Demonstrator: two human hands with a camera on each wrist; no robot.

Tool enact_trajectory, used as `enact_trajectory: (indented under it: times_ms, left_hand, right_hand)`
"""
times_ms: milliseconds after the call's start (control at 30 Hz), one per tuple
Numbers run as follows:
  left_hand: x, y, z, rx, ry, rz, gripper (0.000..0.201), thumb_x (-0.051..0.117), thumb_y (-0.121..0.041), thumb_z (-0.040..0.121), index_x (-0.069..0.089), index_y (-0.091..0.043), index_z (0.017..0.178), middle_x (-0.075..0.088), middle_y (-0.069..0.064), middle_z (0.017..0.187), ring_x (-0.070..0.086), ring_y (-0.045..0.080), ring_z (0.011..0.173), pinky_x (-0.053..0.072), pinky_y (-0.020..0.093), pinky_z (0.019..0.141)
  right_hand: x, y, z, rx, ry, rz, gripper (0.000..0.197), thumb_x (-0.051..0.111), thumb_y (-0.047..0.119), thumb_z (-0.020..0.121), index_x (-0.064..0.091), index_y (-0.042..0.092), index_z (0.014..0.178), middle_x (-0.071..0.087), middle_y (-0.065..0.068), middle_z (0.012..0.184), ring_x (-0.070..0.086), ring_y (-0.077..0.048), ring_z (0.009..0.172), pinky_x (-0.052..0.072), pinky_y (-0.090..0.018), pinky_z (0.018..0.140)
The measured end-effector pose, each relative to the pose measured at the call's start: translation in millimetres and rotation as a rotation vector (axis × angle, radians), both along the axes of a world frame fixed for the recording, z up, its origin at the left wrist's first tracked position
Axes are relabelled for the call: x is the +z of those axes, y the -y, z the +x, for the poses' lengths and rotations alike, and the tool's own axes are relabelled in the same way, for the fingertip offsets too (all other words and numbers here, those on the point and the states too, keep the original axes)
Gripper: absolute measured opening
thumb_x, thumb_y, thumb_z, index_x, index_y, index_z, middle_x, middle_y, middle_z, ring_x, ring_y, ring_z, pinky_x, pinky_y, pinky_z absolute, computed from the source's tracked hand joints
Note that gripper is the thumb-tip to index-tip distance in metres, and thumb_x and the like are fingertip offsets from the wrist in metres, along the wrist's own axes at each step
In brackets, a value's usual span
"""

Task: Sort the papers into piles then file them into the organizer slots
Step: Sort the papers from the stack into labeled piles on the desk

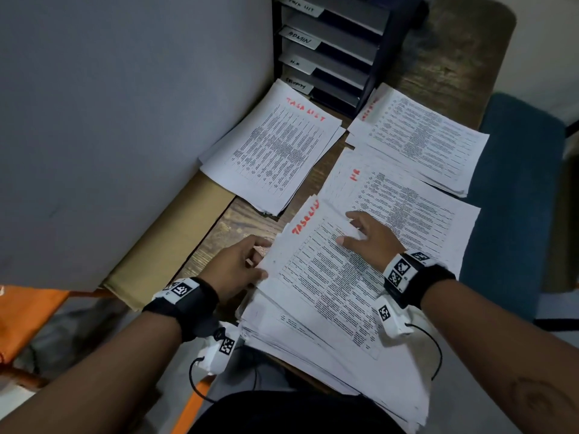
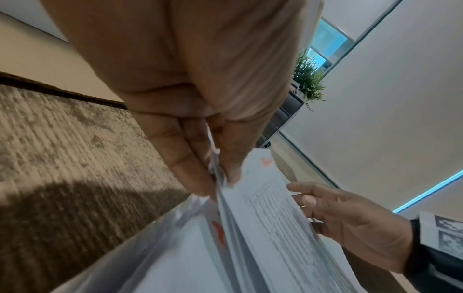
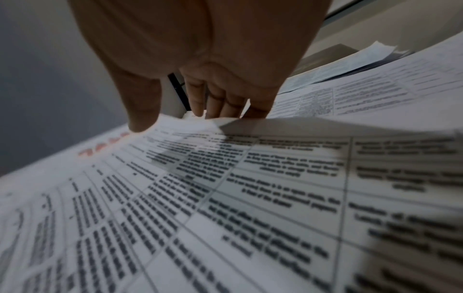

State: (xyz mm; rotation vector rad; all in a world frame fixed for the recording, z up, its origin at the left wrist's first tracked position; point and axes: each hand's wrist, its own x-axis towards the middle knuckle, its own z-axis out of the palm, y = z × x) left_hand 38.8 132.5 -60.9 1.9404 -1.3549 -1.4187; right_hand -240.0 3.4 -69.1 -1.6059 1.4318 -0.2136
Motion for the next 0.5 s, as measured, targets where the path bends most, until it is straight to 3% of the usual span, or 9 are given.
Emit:
enact_trajectory:
  times_ms: [67, 167, 233, 300, 367, 400, 500]
  left_hand:
    - [2, 1, 3, 0.010, 0.030, -0.052, 0.039, 0.070, -0.008, 0.088, 0.063, -0.036, 0.114, 0.067, -0.008, 0.097, 0.066, 0.011, 0.084, 0.052, 0.019, 0.072]
    - [7, 6, 3, 0.071, 0.022, -0.122, 0.020, 0.062, -0.006, 0.093, 0.070, -0.024, 0.096, 0.070, -0.007, 0.092, 0.060, 0.003, 0.076, 0.042, 0.012, 0.064]
    - [7, 12, 4, 0.191, -0.035, -0.147, 0.017, 0.058, -0.004, 0.095, 0.068, -0.018, 0.094, 0.066, -0.005, 0.081, 0.055, 0.000, 0.063, 0.040, 0.009, 0.057]
    - [6, 20, 6, 0.368, -0.150, -0.169, 0.019, 0.056, -0.001, 0.095, 0.066, -0.017, 0.092, 0.064, 0.000, 0.079, 0.056, 0.008, 0.064, 0.046, 0.017, 0.061]
    - [5, 32, 10, 0.555, -0.285, -0.203, 0.020, 0.059, -0.001, 0.093, 0.066, -0.019, 0.095, 0.068, 0.007, 0.091, 0.060, 0.022, 0.079, 0.050, 0.034, 0.072]
    - [5, 39, 11, 0.633, -0.349, -0.205, 0.018, 0.062, -0.003, 0.093, 0.066, -0.019, 0.100, 0.068, 0.008, 0.096, 0.061, 0.024, 0.082, 0.052, 0.037, 0.073]
    - [14, 62, 12, 0.759, -0.552, -0.176, 0.027, 0.066, -0.008, 0.092, 0.057, -0.009, 0.118, 0.064, 0.014, 0.098, 0.064, 0.020, 0.075, 0.057, 0.026, 0.059]
  right_hand:
    - [1, 1, -1, 0.006, 0.008, 0.016, 0.070, 0.080, 0.035, 0.076, 0.046, 0.027, 0.137, 0.052, 0.010, 0.127, 0.051, -0.013, 0.115, 0.044, -0.037, 0.099]
    - [7, 7, -5, 0.053, -0.002, 0.020, 0.053, 0.080, 0.034, 0.076, 0.056, 0.021, 0.121, 0.062, 0.005, 0.112, 0.061, -0.015, 0.102, 0.053, -0.034, 0.088]
    - [10, 13, -12, 0.116, -0.031, 0.058, 0.046, 0.076, 0.034, 0.080, 0.060, 0.017, 0.120, 0.068, 0.004, 0.108, 0.065, -0.014, 0.097, 0.054, -0.034, 0.086]
    - [11, 16, -19, 0.188, -0.052, 0.111, 0.040, 0.072, 0.033, 0.086, 0.063, 0.016, 0.121, 0.071, 0.002, 0.110, 0.067, -0.016, 0.100, 0.052, -0.036, 0.092]
    - [11, 19, -24, 0.215, -0.079, 0.140, 0.029, 0.067, 0.028, 0.090, 0.066, 0.013, 0.115, 0.072, 0.000, 0.106, 0.067, -0.021, 0.101, 0.051, -0.036, 0.092]
    - [12, 19, -24, 0.195, -0.081, 0.152, 0.024, 0.064, 0.027, 0.092, 0.067, 0.012, 0.112, 0.072, -0.001, 0.102, 0.066, -0.025, 0.100, 0.050, -0.037, 0.091]
    - [12, 24, -21, 0.029, -0.019, 0.181, 0.023, 0.059, 0.027, 0.094, 0.066, 0.018, 0.115, 0.072, 0.000, 0.105, 0.065, -0.024, 0.102, 0.047, -0.045, 0.098]
